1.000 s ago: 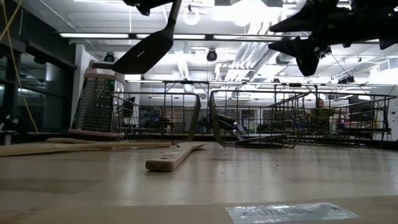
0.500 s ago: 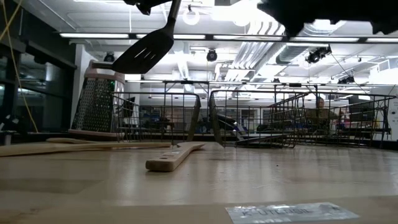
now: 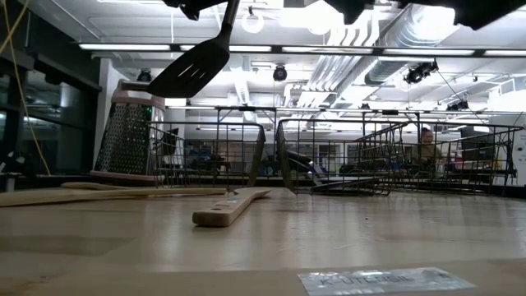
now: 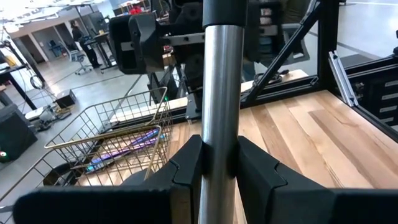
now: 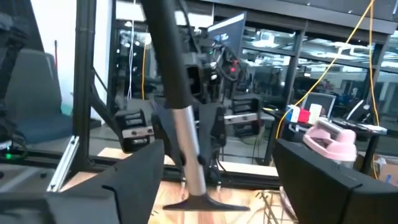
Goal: Pick & Place Kitchen Items
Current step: Put the black slotted turner spatula into the middle mesh basket
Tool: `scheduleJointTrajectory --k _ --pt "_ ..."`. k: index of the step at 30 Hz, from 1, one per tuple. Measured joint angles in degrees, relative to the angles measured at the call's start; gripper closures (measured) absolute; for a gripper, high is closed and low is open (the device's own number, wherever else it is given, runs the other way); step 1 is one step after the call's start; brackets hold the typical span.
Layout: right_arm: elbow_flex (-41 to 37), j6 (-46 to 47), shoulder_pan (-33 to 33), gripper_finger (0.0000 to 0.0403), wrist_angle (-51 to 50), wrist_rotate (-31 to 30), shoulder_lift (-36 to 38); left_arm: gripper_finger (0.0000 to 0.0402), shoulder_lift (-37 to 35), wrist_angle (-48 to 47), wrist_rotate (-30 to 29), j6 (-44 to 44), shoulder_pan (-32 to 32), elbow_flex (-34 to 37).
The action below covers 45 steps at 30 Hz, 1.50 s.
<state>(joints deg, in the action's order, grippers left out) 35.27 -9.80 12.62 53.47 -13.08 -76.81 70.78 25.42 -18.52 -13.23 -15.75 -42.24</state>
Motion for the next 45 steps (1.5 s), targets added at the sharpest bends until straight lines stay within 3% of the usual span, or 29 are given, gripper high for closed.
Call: scheduleJointTrajectory --k 15,20,31,34,41,45 --pt "17.2 -0.5 -0.9 0.0112 -0.1 1.9 -16.5 0.0334 0.0 0.1 0.0 0.0 0.0 0.0" --pt "18.3 -0.5 -0.9 0.0167 -0.1 1.1 -17.1 0.0334 0.0 -0.3 -0.1 0.2 0.0 0.0" --pt "18.3 -1.3 -0.8 0.0340 -0.5 1.6 -17.1 0.0334 0.0 -0.3 -0.5 1.1 0.0 0.0" --pt "18.3 -1.4 -0.8 0.0344 -0.6 2.3 -17.1 0.0333 0.0 -0.5 -0.5 1.9 0.0 0.0" --pt "18.3 0.1 -0.7 0.0344 -1.7 2.3 -17.1 0.0246 0.0 -1.4 0.0 2.1 0.0 0.0" --pt "18.3 -0.1 -0.6 0.0344 -4.2 -2.3 -16.7 0.0207 -0.5 -1.2 0.0 2.3 0.0 0.0"
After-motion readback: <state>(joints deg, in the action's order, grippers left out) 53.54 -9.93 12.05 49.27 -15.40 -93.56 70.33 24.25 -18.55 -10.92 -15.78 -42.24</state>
